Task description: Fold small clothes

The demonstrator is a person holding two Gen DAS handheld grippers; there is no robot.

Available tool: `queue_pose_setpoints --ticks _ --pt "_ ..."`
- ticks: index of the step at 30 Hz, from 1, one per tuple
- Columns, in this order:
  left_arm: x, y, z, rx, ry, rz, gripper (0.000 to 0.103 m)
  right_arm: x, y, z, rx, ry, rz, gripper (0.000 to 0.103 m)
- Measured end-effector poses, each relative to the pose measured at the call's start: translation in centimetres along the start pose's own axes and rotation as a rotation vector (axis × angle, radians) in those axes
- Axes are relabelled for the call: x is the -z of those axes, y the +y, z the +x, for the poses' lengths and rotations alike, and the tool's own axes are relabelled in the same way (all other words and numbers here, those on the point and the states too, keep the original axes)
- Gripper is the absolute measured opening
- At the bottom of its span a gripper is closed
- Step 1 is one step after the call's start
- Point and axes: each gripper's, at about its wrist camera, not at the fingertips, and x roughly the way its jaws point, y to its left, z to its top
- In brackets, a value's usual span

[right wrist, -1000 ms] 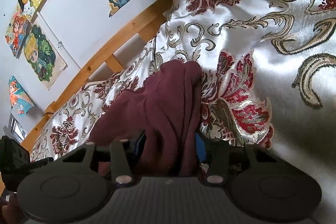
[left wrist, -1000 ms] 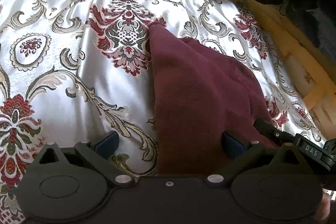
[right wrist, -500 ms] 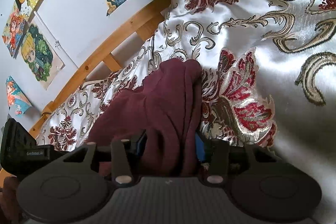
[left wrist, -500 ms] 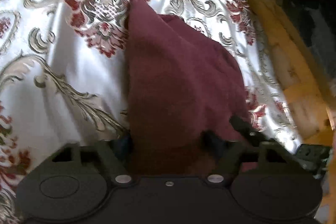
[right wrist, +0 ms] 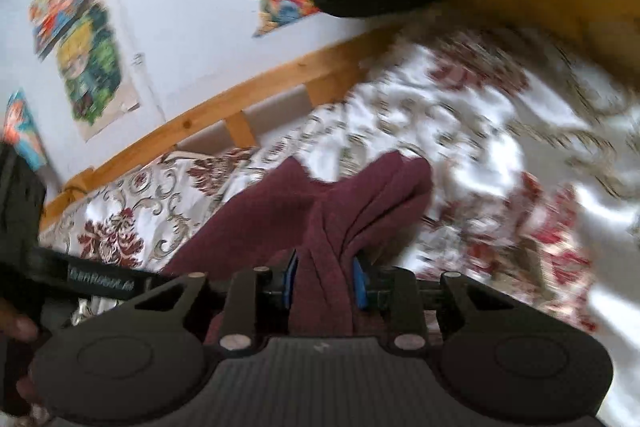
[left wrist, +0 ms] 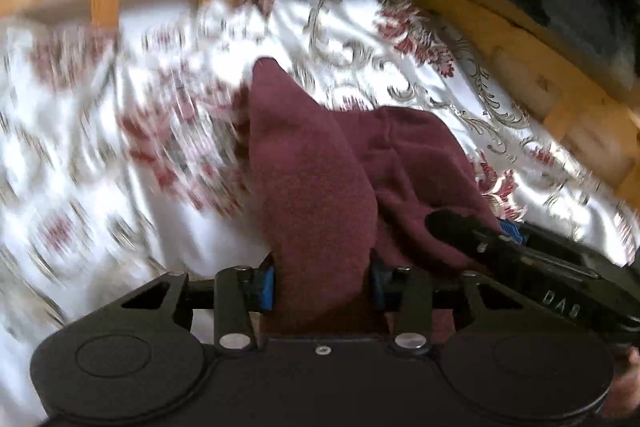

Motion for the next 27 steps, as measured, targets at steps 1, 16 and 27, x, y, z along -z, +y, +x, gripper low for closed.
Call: queue_pose_setpoints --ticks 1,16,27 --pt "-0.1 0.1 -0.8 -0.03 -0.028 0.045 0.044 0.0 1.1 0.4 -0.006 -0.016 -0.016 0.031" --pt "4.5 12.3 -6.2 -0.307 -0.295 -0.254 0.044 -2.9 10.8 13.5 -0.228 0.029 -0.111 0.031" --pt "5.5 15.2 -3.6 -0.272 -0.195 -0.48 0.056 0.6 8.7 15.6 -0.104 0.148 -0.074 0.043"
